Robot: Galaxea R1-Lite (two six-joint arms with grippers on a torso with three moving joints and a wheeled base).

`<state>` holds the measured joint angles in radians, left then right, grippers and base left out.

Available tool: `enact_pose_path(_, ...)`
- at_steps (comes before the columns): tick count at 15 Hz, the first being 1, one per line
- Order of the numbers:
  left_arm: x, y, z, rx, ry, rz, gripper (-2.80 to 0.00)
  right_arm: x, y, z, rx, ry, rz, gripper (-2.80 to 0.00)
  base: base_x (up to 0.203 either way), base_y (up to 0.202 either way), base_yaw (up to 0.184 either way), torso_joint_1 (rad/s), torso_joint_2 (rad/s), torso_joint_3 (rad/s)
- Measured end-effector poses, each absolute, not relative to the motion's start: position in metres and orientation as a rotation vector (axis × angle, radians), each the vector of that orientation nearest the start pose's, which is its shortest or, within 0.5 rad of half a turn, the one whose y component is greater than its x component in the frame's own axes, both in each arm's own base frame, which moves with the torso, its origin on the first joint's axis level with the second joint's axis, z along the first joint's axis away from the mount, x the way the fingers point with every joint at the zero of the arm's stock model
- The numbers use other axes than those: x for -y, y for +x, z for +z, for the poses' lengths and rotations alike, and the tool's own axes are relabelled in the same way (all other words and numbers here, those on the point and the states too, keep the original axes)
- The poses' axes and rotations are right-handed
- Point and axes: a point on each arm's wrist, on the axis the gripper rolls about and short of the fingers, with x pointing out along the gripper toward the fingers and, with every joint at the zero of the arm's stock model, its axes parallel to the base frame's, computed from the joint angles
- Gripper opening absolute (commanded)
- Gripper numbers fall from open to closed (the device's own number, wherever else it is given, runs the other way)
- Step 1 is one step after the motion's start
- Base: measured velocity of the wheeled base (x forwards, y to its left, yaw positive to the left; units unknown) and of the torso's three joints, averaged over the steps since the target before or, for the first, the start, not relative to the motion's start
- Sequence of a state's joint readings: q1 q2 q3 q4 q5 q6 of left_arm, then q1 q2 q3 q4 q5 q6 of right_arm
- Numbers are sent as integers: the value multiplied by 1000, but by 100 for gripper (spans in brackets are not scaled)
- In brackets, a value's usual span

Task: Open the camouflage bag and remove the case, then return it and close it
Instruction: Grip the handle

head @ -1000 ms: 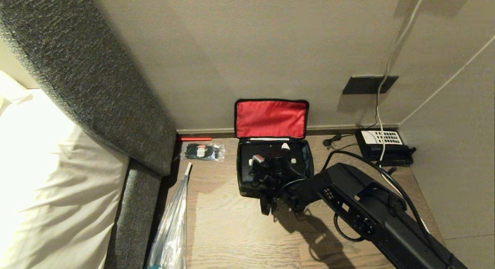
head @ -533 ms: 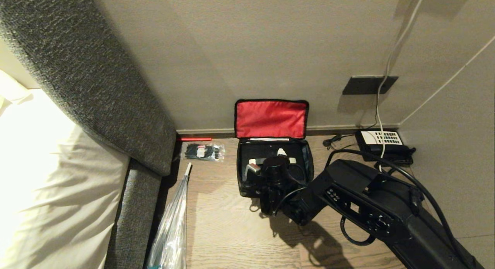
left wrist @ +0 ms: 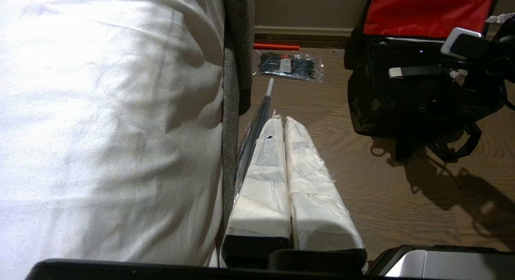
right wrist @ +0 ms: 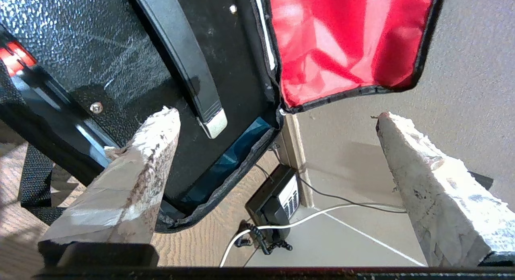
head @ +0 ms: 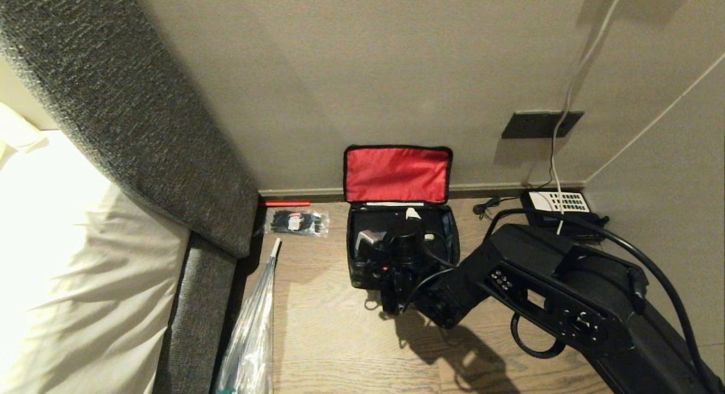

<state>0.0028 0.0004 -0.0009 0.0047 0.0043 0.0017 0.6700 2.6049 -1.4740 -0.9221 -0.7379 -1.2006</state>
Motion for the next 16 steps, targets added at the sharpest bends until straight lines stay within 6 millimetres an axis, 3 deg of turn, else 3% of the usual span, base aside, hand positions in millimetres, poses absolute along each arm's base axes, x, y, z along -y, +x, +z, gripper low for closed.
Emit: enact_pose_path(16,0,-23,75,-6,-3,6,-280,-297,400,5,-182,-1339,35,0,0,0,0,0,0,0)
